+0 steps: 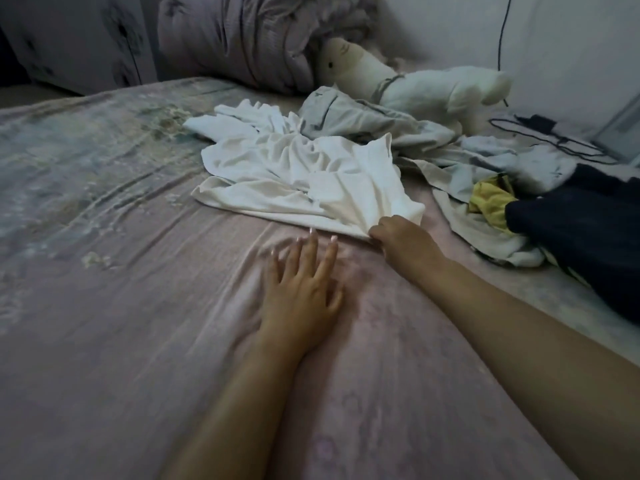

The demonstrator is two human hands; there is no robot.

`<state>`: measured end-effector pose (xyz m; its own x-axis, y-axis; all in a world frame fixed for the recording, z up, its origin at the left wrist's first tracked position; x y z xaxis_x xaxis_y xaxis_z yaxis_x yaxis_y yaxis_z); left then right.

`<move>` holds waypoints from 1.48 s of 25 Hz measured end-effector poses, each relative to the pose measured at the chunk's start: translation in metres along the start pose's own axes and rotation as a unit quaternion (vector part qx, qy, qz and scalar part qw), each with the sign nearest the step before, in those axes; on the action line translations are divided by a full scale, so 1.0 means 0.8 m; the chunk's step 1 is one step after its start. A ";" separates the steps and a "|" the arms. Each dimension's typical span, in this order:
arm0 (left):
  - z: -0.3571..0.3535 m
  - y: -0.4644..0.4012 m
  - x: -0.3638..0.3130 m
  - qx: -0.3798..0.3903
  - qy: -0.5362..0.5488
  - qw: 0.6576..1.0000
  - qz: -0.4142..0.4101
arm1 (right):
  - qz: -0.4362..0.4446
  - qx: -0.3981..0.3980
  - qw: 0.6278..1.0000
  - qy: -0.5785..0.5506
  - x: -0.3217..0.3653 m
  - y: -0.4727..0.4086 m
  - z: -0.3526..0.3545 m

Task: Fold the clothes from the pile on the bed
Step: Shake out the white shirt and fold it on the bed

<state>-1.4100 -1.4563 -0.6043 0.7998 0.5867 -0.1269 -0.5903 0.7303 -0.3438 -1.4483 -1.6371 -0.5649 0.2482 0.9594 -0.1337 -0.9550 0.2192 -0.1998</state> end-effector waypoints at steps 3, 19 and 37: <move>0.026 0.035 -0.026 -0.092 0.067 0.990 -0.080 | 0.045 -0.049 0.998 0.001 0.028 0.099 0.033; 0.162 0.296 -0.186 0.123 0.033 0.960 -0.250 | 0.127 -0.026 0.989 -0.073 0.127 0.543 0.131; 0.132 0.281 -0.269 0.027 0.045 0.958 -0.282 | -0.345 0.077 0.804 -0.478 -0.039 0.347 0.121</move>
<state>-1.7259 -1.3815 -0.5558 0.9979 0.0620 -0.0166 -0.0640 0.9409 -0.3325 -1.7373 -1.5891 -0.5225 0.5600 0.2815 0.7792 -0.6706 0.7063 0.2268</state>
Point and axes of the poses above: each hand's wrist, its own y-axis away from the middle knuckle, its own z-axis out of the back of the hand, x = y × z, the point moved 3 cm from there along -y, towards the middle knuckle, and after that the axes turned 2 degrees about x, right-handed, at the moved point
